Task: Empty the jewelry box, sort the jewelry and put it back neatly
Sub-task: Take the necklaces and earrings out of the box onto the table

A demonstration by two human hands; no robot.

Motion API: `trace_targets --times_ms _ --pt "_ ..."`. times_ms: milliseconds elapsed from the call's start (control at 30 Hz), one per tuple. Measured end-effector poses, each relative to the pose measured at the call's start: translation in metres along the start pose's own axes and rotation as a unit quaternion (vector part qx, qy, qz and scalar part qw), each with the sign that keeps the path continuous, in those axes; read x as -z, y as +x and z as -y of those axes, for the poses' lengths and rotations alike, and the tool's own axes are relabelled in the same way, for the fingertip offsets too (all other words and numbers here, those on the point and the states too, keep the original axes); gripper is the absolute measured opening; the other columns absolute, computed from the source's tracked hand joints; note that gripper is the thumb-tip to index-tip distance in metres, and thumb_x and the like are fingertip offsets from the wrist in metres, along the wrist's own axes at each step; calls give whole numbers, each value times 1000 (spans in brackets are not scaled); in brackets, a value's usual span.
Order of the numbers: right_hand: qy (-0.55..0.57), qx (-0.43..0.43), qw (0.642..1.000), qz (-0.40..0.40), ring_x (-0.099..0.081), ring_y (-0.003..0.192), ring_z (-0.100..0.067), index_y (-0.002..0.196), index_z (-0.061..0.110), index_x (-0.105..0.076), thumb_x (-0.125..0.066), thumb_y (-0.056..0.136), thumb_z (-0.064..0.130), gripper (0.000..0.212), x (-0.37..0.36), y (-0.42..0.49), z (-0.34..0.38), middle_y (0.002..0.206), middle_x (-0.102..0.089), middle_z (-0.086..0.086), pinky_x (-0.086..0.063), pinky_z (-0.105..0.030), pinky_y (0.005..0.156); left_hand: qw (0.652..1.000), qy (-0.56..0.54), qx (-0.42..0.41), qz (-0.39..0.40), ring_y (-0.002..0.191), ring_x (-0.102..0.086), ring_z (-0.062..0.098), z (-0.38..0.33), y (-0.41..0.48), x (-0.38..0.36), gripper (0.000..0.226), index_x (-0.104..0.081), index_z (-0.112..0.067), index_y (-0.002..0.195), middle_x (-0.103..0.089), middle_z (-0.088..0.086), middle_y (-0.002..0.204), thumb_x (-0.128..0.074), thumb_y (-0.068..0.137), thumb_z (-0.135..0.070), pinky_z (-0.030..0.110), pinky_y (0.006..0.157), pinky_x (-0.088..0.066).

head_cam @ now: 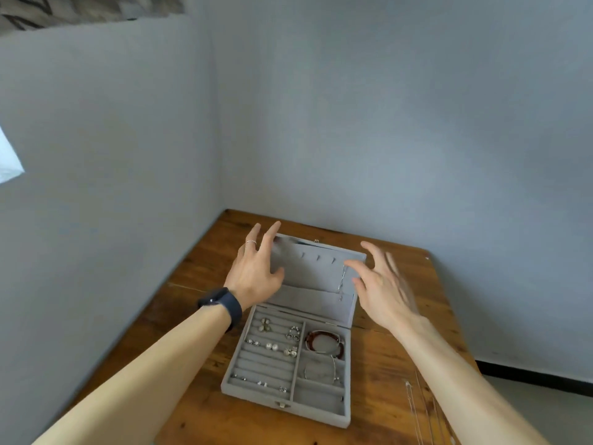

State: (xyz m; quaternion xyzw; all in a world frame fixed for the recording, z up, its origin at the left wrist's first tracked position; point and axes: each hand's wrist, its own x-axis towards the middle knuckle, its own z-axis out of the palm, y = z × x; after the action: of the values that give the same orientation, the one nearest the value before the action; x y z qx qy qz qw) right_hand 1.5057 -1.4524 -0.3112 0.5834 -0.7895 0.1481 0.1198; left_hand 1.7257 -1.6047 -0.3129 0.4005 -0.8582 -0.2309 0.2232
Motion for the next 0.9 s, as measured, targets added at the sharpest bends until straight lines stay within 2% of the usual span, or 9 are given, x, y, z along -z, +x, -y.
trace_targets --times_ms 133,233,300,400,533,600,767,833,900 --pt "-35 65 997 18 -33 142 -27 124 31 -63 -57 98 19 30 -4 19 -6 158 -30 -7 -39 -43 110 985 -162 49 32 131 -47 32 7 16 0 94 -2 -45 155 -30 13 156 -59 89 -8 32 97 -48" --pt "-63 96 993 27 -37 139 -28 123 30 -61 -59 97 19 28 -7 24 -2 156 -35 -6 -38 -41 107 981 -186 47 38 135 -43 30 11 16 -2 94 -5 -44 155 -41 11 151 -57 90 0 40 102 -49" --pt "-96 100 990 34 -44 131 -29 120 28 -60 -65 92 13 32 -8 25 3 151 -42 -5 -41 -41 99 980 -193 44 34 137 -42 29 14 14 -1 92 -8 -45 154 -42 10 151 -59 92 0 43 105 -48" --pt "-130 106 986 21 -54 113 -31 110 22 -64 -73 84 7 31 -4 27 7 139 -54 -8 -44 -40 87 980 -193 38 35 126 -51 25 15 13 2 92 -8 -47 154 -40 10 152 -60 94 -1 43 101 -51" --pt "-180 135 974 26 -53 112 -32 107 15 -62 -63 90 7 19 2 30 9 142 -51 -7 -41 -40 86 981 -187 24 36 116 -55 20 15 10 4 92 -8 -46 154 -43 10 149 -60 94 0 37 95 -52" --pt "-192 142 971 30 -52 112 -32 108 11 -60 -57 93 6 17 6 29 9 143 -49 -7 -41 -39 86 981 -187 24 35 123 -54 24 14 8 5 91 -8 -45 154 -42 10 150 -59 94 0 38 97 -51" --pt "-209 163 963 51 -48 112 -32 118 13 -54 -40 84 -6 41 15 29 11 146 -43 -7 -40 -39 85 982 -184 26 35 133 -48 30 9 6 8 91 -7 -42 156 -40 11 151 -58 94 1 46 104 -49" --pt "-206 167 962 62 -45 113 -32 123 17 -50 -46 78 -10 53 17 31 11 148 -37 -8 -40 -39 87 981 -191 27 36 135 -46 31 9 6 9 90 -7 -42 156 -40 11 152 -58 95 2 48 105 -48" --pt "-213 175 959 70 -41 116 -31 127 19 -47 -50 81 -9 54 17 34 11 150 -32 -8 -39 -38 89 979 -196 31 36 138 -43 31 9 6 10 91 -6 -42 156 -38 11 154 -58 94 2 49 107 -46"
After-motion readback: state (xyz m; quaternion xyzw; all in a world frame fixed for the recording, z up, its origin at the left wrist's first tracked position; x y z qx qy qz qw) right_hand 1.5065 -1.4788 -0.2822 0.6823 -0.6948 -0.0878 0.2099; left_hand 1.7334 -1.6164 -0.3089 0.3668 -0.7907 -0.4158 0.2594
